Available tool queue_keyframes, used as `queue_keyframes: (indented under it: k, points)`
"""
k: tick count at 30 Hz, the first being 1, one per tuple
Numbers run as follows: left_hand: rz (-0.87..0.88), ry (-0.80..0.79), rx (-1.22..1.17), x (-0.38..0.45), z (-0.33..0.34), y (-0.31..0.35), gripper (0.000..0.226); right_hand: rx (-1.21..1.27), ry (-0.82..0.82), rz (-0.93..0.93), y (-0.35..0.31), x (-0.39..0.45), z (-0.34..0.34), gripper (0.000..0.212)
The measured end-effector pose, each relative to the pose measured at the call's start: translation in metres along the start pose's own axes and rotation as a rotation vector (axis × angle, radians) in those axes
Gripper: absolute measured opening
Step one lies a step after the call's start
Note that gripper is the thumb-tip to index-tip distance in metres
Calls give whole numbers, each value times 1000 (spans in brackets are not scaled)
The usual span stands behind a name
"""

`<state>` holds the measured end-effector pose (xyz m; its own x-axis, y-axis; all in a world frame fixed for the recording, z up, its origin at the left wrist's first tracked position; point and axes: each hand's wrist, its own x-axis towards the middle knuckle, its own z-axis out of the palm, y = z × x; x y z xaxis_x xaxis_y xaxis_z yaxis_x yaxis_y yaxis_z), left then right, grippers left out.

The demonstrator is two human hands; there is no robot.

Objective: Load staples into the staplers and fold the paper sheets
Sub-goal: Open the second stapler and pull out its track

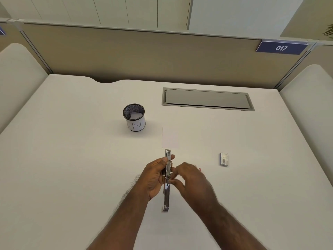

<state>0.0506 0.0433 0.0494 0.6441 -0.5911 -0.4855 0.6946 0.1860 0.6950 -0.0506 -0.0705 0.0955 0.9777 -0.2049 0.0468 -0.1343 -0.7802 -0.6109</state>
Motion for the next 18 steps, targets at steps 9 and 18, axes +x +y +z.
queue_keyframes:
  k: [9, 18]
  points:
    - [-5, -77, -10, -7, -9, -4, 34, 194, 87, 66, 0, 2, -1, 12]
    - [22, -87, 35, -10, -4, 3, 34, -108, 56, 34, -4, 16, 0, 27]
